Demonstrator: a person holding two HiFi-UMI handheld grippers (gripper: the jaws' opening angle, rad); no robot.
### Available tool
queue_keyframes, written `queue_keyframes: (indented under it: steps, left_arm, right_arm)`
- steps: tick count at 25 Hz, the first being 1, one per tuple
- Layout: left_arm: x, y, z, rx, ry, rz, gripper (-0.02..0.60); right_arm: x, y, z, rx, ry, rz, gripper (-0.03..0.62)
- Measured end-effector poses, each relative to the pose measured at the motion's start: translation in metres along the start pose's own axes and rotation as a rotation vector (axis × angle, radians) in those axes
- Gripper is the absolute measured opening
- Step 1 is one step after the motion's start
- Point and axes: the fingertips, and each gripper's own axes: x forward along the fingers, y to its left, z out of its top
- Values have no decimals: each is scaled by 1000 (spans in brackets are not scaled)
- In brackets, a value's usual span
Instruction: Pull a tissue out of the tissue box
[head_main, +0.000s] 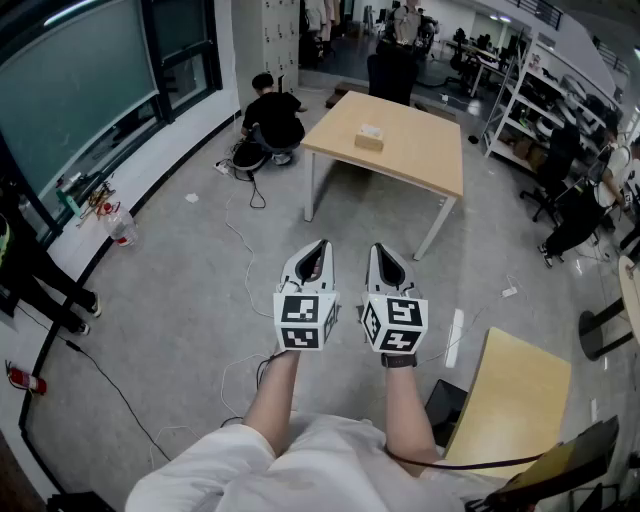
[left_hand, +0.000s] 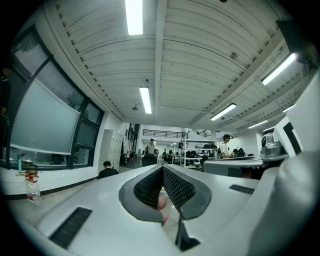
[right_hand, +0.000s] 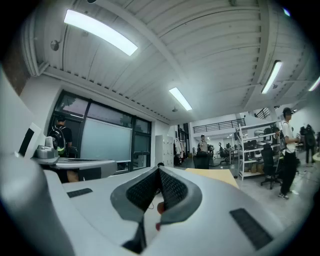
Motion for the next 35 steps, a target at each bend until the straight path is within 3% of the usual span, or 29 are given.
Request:
queue_keyframes:
  steps: [8,13,20,27,35]
  left_arm:
    - [-35,46,-12,27,43,-13,-12]
    - [-59,78,-25,-25,43,-3,-12]
    - [-53,119,-51,-80,94,26,-12]
    - [5,147,-59,-44,99,41,-12]
    - [140,148,-24,13,63,-17,-12]
  right_arm:
    - [6,60,-12,34,4,0,-5]
    - [13,100,-31,41,26,18,-5]
    - [42,130,-39,12,54,46,-5]
    - [110,110,-50,28,62,54,-5]
    - [215,29,-13,51,-13,36,-5]
